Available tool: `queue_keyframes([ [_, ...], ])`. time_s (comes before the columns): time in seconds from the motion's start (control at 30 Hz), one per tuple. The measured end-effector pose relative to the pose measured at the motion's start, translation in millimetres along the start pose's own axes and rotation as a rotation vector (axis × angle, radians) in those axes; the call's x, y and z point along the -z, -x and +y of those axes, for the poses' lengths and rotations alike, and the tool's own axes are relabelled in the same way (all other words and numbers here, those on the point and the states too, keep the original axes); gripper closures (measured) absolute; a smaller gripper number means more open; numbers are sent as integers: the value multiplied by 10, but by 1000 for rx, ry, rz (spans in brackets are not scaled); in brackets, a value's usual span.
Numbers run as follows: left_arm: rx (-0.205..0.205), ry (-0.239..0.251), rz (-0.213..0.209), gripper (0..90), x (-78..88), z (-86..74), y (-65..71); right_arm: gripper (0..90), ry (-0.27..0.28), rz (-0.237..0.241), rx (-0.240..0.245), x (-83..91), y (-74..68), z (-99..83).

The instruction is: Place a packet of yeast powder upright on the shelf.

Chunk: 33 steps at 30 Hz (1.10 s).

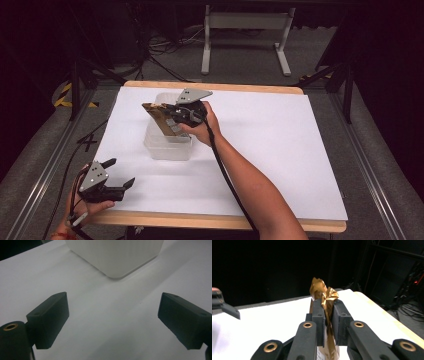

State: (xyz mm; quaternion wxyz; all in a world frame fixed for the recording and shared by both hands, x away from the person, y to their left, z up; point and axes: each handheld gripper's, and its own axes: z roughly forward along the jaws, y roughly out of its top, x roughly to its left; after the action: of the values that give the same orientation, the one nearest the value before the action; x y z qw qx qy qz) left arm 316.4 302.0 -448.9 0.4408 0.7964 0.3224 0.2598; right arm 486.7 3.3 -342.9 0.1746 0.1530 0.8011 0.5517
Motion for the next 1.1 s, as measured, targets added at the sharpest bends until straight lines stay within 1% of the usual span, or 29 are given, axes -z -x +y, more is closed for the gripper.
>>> queue_keyframes([
  [0.03,5,1,-1,107,2,-1,-1,822,-3,-6,5,8,-7,-9],
  [0.07,2,0,3,107,5,-2,-8,822,-3,5,3,18,-5,-20],
  [0.1,7,1,2,107,5,-9,-15,822,-1,4,0,28,-5,-32],
  [0.13,10,1,0,106,8,-13,-17,821,-6,-6,-4,38,-1,-49],
  [0.23,14,0,4,107,17,-24,-23,822,-21,-3,-2,39,8,-106],
  [0.3,21,3,7,106,21,-29,-28,822,-20,-2,-5,53,14,-141],
  [0.4,16,-3,9,106,18,-33,-31,822,-19,-7,-21,82,43,-176],
  [0.47,11,-16,14,106,9,-42,-28,822,-23,-4,-23,118,66,-191],
  [0.53,12,-19,12,106,1,-47,-29,822,-29,-3,-21,145,81,-209],
  [0.63,11,-22,18,106,-4,-38,-26,825,-27,-1,-32,173,99,-238],
  [0.67,10,-23,19,107,-6,-37,-25,826,-30,-10,-29,181,101,-251],
  [0.73,15,-25,13,108,-20,-40,-18,828,-22,-4,-37,195,108,-276],
  [0.77,10,-27,10,107,-23,-40,-17,832,-23,-15,-34,203,110,-287],
  [0.8,8,-26,11,107,-28,-36,-10,834,-22,-13,-37,207,115,-293],
  [0.83,7,-24,10,107,-28,-32,-9,836,-16,-6,-51,212,121,-303],
  [0.93,10,-19,12,106,-25,-28,-11,840,-21,-14,-42,234,109,-323],
  [1.0,4,-26,12,107,-28,-33,-14,846,-33,-34,-19,251,110,-327],
  [1.1,2,-26,12,107,-27,-32,-15,849,-31,-33,-31,263,126,-348],
])
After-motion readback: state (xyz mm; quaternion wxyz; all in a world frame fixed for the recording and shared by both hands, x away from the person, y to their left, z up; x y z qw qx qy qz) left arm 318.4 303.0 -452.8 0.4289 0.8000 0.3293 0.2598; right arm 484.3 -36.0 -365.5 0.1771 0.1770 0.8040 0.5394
